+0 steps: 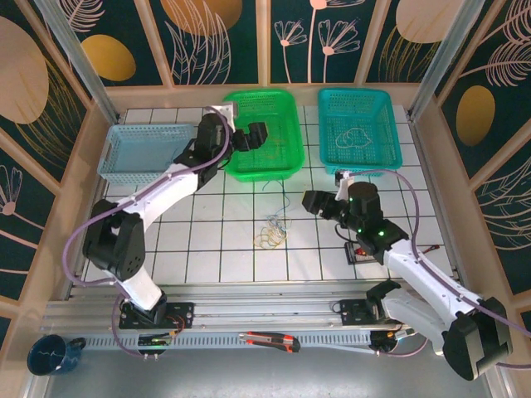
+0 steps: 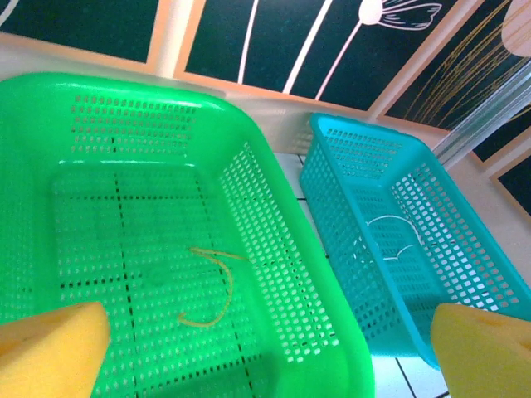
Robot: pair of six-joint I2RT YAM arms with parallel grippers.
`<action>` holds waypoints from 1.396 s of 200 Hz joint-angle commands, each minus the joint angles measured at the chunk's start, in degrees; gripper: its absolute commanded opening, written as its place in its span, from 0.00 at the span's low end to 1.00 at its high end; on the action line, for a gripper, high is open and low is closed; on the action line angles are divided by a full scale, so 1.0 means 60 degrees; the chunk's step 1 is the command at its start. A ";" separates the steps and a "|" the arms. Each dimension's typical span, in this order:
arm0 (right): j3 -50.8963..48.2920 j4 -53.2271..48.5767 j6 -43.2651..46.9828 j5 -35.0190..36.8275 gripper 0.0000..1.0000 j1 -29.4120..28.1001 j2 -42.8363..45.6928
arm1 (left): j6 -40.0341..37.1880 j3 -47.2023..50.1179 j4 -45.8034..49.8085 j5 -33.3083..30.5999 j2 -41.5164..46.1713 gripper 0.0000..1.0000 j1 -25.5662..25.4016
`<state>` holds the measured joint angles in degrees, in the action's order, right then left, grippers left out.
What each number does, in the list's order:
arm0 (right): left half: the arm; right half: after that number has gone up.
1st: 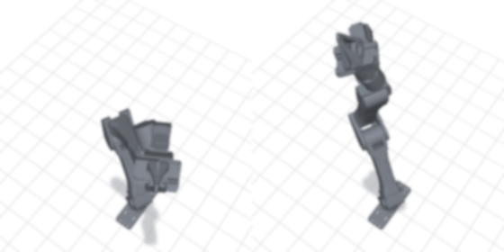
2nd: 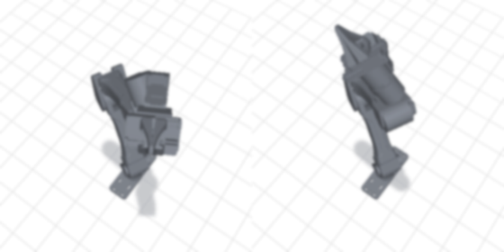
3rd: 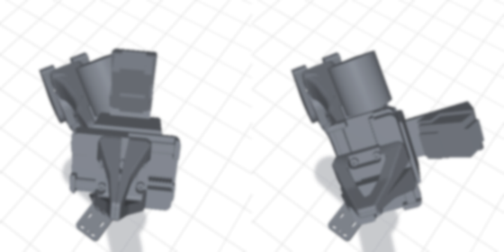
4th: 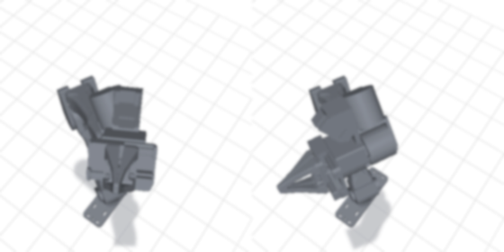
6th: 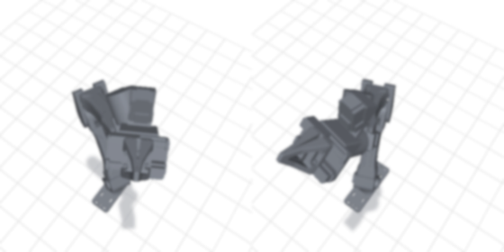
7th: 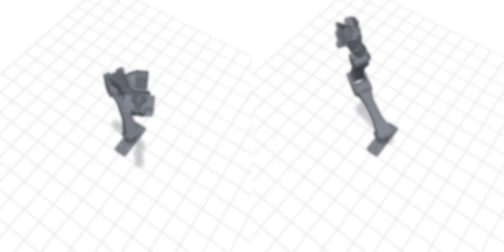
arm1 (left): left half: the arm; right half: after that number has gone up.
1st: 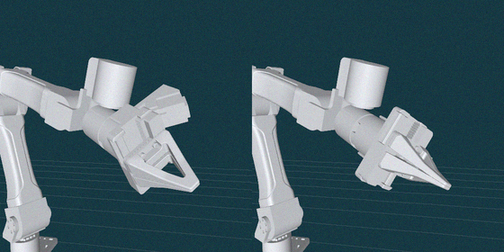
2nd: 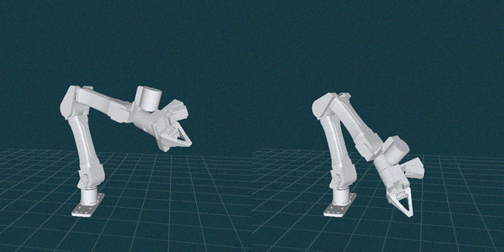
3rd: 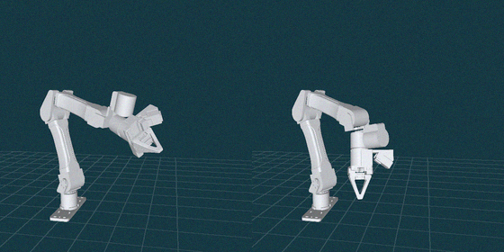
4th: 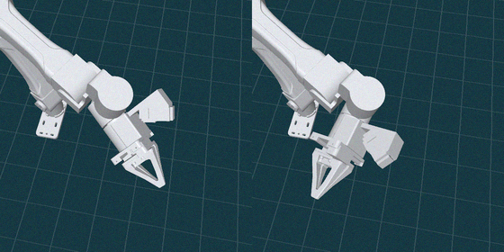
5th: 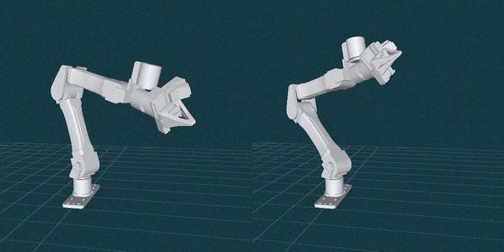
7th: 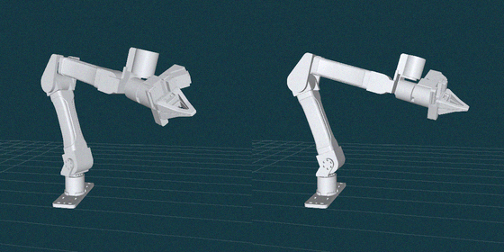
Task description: Untangle the cables
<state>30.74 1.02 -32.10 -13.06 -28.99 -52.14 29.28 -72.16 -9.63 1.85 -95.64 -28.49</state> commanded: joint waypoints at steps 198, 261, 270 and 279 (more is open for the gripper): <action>0.2643 -0.0780 0.0836 -0.0284 0.66 0.0825 -0.1099 | 0.2940 0.7000 -0.1948 0.1623 0.4850 0.99 -0.0753; 0.1981 -0.0131 0.0298 -0.1222 0.62 0.0642 -0.1772 | 0.3532 0.7718 -0.2466 0.0999 0.4429 0.92 -0.2181; 0.1703 0.0075 0.0186 -0.1209 0.61 0.0547 -0.1937 | 0.3549 0.7738 -0.2417 0.0939 0.4332 0.90 -0.2294; 0.1403 0.0364 0.0047 -0.1130 0.60 0.0404 -0.2101 | 0.3609 0.7812 -0.2472 0.0928 0.4231 0.88 -0.2397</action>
<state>43.38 -0.05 -29.56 -18.22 -24.86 -62.59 49.17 -26.48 -21.61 9.04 -68.66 -41.36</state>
